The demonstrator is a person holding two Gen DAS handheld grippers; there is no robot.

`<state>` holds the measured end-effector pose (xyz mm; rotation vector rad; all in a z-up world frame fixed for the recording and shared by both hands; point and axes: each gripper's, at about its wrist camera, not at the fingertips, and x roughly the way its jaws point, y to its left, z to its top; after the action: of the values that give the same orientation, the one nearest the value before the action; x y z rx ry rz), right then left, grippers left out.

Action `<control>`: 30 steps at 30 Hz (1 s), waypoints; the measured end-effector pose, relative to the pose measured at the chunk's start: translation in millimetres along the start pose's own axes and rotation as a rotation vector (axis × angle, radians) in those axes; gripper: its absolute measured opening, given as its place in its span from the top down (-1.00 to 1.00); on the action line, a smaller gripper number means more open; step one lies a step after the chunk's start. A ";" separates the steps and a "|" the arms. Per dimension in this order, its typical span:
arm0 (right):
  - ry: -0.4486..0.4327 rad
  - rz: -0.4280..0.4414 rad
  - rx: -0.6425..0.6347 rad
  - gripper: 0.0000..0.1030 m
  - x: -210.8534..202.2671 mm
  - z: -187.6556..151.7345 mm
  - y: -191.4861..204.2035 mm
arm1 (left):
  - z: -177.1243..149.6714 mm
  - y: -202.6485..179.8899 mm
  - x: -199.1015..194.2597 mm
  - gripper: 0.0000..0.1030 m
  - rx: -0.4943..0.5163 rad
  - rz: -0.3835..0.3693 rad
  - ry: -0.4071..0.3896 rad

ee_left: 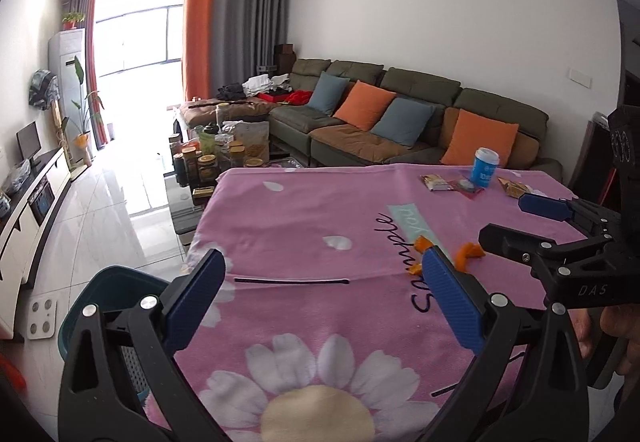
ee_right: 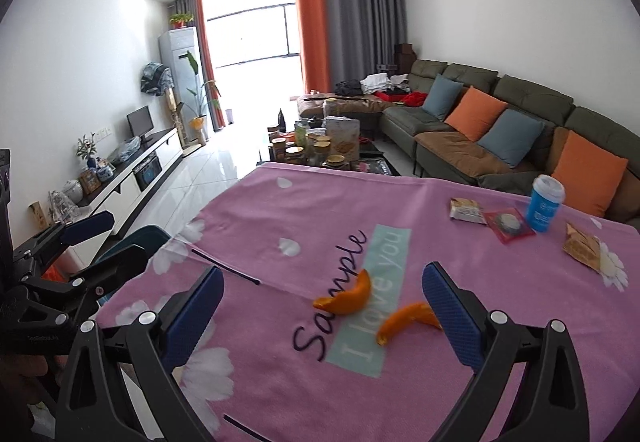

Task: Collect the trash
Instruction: 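Move both tools back over the table toward the orange peels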

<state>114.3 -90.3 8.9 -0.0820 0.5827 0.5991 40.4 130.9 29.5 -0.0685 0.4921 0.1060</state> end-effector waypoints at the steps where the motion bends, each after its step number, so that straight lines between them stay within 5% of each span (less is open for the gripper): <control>1: 0.000 -0.015 0.014 -0.86 -3.9 -4.4 -7.2 | -1.0 -6.0 1.4 -0.89 0.005 -0.003 0.000; 13: 0.058 -0.111 0.101 -0.86 -11.5 -49.8 -54.5 | -21.0 -44.4 21.1 -0.89 0.048 -0.075 0.047; 30: 0.269 -0.066 0.079 -0.86 91.3 -38.2 -71.9 | -23.1 -30.6 88.9 -0.89 0.027 -0.074 0.149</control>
<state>196.5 -112.5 -78.9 -0.1083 0.8607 0.5038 111.1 106.0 -31.8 -0.0678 0.6388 0.0218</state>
